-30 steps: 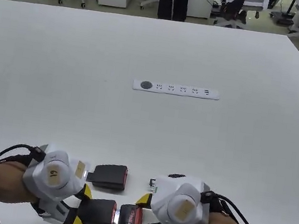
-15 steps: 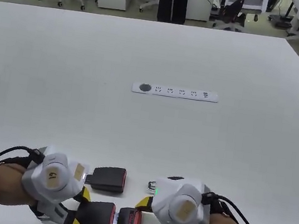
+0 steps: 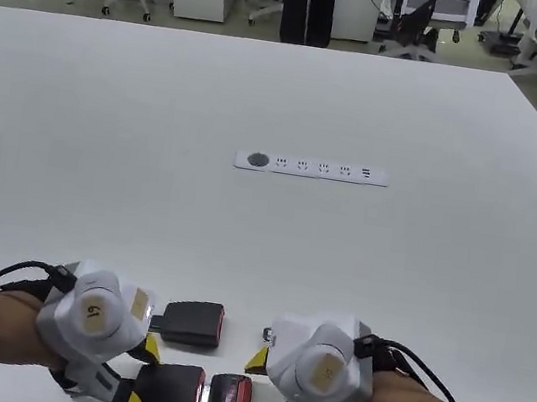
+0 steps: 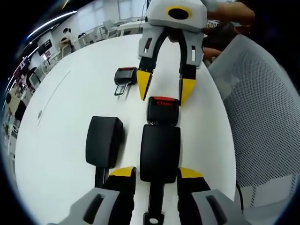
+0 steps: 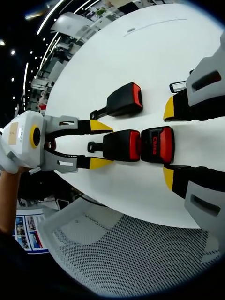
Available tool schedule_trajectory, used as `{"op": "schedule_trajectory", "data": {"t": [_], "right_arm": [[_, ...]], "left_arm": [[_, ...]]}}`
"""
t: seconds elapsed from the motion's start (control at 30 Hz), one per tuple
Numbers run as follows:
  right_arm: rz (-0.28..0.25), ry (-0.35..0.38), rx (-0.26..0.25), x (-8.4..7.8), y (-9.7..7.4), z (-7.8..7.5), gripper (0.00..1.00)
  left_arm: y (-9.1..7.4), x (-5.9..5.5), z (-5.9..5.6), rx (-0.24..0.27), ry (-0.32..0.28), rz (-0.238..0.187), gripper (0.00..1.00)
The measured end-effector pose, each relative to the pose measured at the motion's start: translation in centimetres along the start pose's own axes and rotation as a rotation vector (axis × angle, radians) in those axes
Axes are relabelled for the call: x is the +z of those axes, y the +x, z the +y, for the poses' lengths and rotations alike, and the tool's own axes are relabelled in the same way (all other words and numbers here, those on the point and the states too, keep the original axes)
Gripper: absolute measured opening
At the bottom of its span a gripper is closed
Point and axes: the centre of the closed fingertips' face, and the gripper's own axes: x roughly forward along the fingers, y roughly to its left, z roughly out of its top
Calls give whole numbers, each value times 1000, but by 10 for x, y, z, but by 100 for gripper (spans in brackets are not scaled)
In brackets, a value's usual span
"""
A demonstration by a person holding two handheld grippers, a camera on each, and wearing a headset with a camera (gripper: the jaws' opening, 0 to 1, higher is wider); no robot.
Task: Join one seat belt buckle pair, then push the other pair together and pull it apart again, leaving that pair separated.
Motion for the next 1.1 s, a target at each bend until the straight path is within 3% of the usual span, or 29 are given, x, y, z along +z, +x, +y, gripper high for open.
{"op": "schedule_trajectory", "data": {"t": [0.3,0.6,1.0,1.1], "right_arm": [[6,-5,0,8,-21,-11,40],[24,-18,-20,4,-42,-33,41],[76,-26,-32,-28,-54,-59,41],[82,-30,-31,-33,-56,-64,40]], "left_arm": [[-18,18,2,6,-7,-23,40],[-32,41,22,41,5,-52,42],[-26,35,63,77,21,-29,42],[-24,38,67,81,23,-26,42]]}}
